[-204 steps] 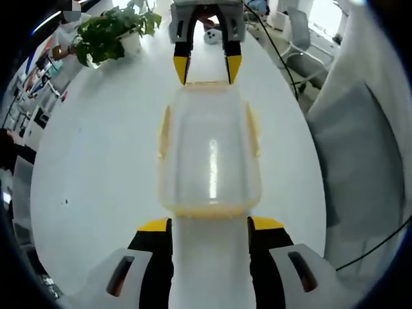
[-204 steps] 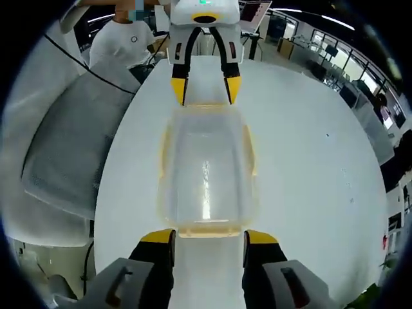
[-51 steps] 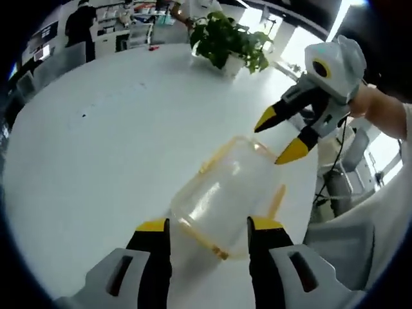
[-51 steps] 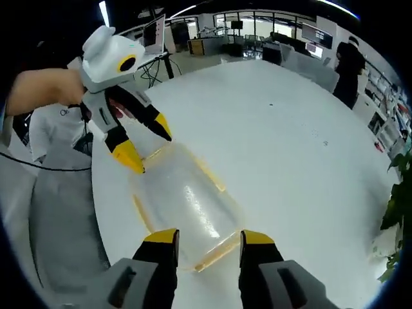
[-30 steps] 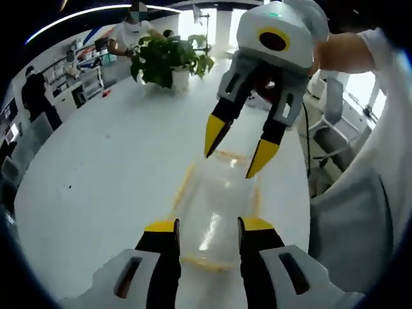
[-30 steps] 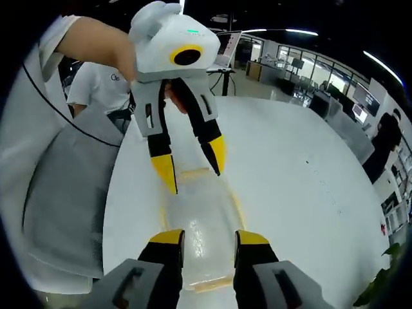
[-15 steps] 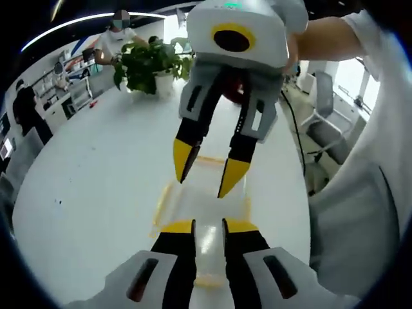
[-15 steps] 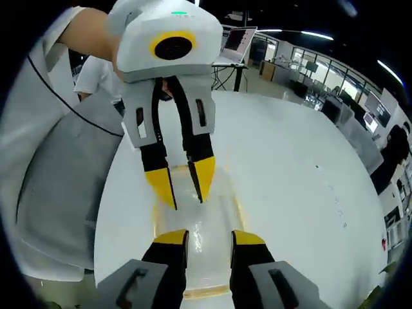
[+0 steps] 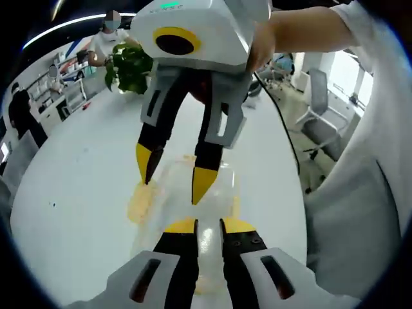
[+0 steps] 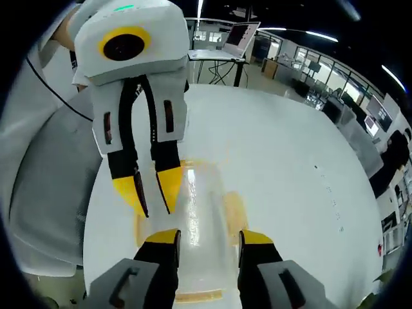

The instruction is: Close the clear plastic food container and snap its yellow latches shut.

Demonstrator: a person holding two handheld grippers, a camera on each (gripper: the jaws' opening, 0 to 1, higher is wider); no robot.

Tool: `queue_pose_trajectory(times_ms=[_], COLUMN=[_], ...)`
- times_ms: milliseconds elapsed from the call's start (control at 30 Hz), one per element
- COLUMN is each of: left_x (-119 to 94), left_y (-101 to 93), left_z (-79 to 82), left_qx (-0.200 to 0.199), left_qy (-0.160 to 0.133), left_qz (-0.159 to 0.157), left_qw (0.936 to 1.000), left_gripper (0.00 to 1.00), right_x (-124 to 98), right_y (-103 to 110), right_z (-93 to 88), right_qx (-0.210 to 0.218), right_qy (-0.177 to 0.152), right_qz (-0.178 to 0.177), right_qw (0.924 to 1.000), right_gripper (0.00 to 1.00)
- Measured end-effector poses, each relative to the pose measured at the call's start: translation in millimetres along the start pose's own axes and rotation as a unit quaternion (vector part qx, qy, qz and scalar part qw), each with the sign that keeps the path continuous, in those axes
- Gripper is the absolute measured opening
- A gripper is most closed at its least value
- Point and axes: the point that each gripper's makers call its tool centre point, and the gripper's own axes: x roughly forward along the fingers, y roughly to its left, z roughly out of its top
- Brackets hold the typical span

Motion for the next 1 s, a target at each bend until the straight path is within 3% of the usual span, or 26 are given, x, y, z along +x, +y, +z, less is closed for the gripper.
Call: queue_pose_trajectory(times_ms=[400, 633, 1000], left_x=[4.2, 5.4, 7.0], left_y=[-14.6, -18.5, -19.2], left_z=[-4.7, -8.4, -9.1], left_qx=[0.033, 0.055, 0.061], left_qy=[0.014, 0.021, 0.022], left_qz=[0.01, 0.014, 0.018], left_qw=[0.9993, 0.9981, 0.9977], left_gripper=[0.24, 0.26, 0.27], right_x=[8.9, 10.6, 16.0], right_y=[-2.2, 7.2, 6.8], right_z=[-4.6, -0.7, -2.5], right_qx=[0.004, -0.006, -0.005], right_qy=[0.02, 0.016, 0.028], right_qz=[0.018, 0.063, 0.096], right_qw=[0.9996, 0.9979, 0.9949], right_gripper=[0.42, 0.51, 0.53])
